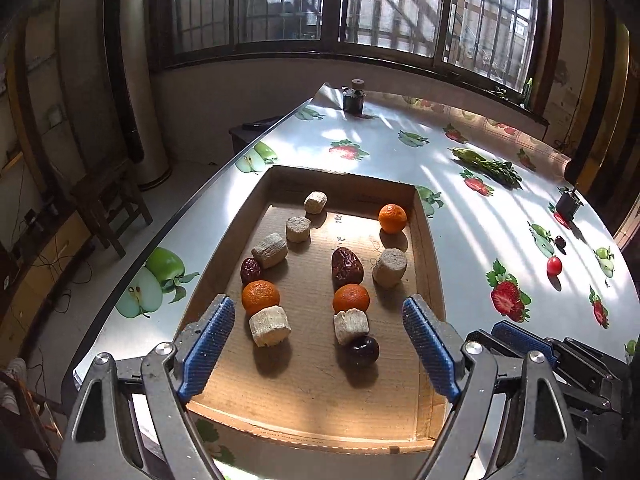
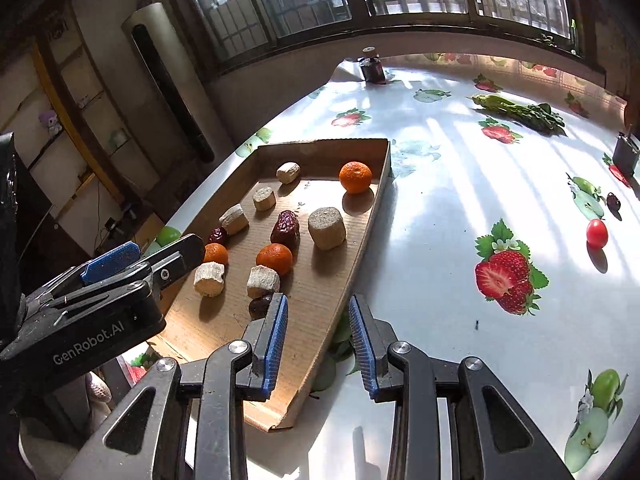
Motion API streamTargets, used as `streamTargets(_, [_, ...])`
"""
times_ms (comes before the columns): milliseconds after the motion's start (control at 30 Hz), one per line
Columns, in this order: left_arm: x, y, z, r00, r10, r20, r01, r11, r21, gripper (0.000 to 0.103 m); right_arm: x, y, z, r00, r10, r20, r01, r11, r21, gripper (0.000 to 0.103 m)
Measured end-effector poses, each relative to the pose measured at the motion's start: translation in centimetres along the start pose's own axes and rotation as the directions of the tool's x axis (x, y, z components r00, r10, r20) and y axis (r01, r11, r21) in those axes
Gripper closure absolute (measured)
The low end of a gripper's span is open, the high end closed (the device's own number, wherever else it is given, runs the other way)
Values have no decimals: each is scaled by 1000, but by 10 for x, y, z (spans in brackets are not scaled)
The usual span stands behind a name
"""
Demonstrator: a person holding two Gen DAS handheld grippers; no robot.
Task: Organize fruits
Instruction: 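Carry the rice cake and dark cherry into the tray and open both tools, then move both open tools back toward the red tomato and a red date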
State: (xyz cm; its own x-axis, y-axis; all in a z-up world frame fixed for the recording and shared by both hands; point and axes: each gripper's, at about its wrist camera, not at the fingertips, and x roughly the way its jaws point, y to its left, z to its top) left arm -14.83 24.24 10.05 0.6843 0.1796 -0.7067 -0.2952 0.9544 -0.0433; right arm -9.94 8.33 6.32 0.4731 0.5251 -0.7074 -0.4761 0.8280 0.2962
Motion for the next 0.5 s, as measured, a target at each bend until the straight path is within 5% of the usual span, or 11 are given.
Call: streamTargets(500, [-23,-57,-8,999,6,31,-10,992,124,18,-40,-48,-12,998,-15,65,8,994,107,67])
